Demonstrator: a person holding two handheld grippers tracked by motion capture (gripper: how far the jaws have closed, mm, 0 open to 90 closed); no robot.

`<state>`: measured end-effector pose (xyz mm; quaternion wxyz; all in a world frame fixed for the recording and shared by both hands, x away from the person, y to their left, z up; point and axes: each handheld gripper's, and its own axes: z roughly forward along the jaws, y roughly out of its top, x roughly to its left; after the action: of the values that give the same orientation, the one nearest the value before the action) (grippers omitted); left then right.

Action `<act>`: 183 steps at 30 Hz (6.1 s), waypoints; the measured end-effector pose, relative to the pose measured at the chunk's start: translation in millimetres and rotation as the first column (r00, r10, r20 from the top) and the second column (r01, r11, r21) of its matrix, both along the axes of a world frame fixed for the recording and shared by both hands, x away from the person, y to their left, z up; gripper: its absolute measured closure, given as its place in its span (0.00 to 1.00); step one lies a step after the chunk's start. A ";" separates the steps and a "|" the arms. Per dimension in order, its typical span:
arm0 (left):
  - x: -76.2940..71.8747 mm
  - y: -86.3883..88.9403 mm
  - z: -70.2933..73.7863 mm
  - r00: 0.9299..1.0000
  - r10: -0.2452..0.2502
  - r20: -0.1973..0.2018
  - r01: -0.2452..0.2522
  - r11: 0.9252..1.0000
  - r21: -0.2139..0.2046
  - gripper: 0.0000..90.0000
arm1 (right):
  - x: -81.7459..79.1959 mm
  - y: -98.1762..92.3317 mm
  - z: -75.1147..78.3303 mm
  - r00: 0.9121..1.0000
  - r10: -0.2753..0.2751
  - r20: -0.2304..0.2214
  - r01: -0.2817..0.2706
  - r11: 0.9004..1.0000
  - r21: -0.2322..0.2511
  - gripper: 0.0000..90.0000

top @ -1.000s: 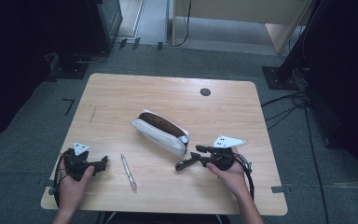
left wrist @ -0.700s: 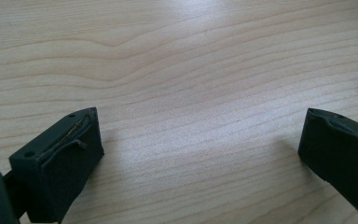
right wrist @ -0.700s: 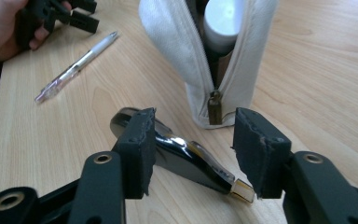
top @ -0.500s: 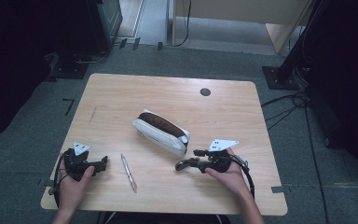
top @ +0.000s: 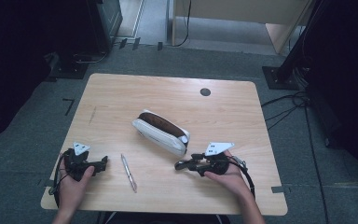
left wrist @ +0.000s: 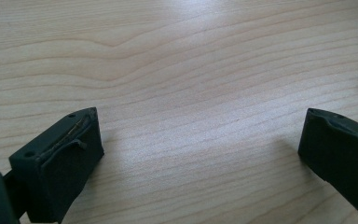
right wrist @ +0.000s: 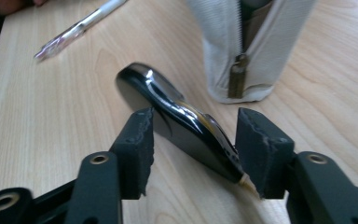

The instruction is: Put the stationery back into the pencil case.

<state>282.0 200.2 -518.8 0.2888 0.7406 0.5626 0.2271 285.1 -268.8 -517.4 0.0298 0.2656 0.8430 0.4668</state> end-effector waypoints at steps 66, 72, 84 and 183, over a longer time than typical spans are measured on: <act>-0.2 0.0 0.1 1.000 -0.006 -0.002 0.006 1.000 0.001 0.00 | -27.8 -5.3 66.4 0.989 -0.077 0.130 0.066 0.994 0.085 0.88; -0.2 0.0 0.1 1.000 -0.006 -0.002 0.006 1.000 0.001 0.00 | -21.0 -1.4 79.1 0.984 -0.098 0.151 0.083 0.991 0.102 0.88; -0.2 0.0 0.0 1.000 -0.006 -0.001 0.006 1.000 0.001 0.00 | -2.4 11.0 100.2 0.975 -0.145 0.168 0.127 0.985 0.113 0.88; -0.4 -0.2 0.1 1.000 -0.010 -0.001 0.010 1.000 0.000 0.00 | 9.1 58.7 118.5 0.969 -0.189 0.160 0.174 0.979 0.106 0.89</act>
<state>281.7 200.0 -518.7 0.2896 0.7437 0.5589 0.2251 294.2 -210.1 -398.9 0.1316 0.3023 0.7875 0.5207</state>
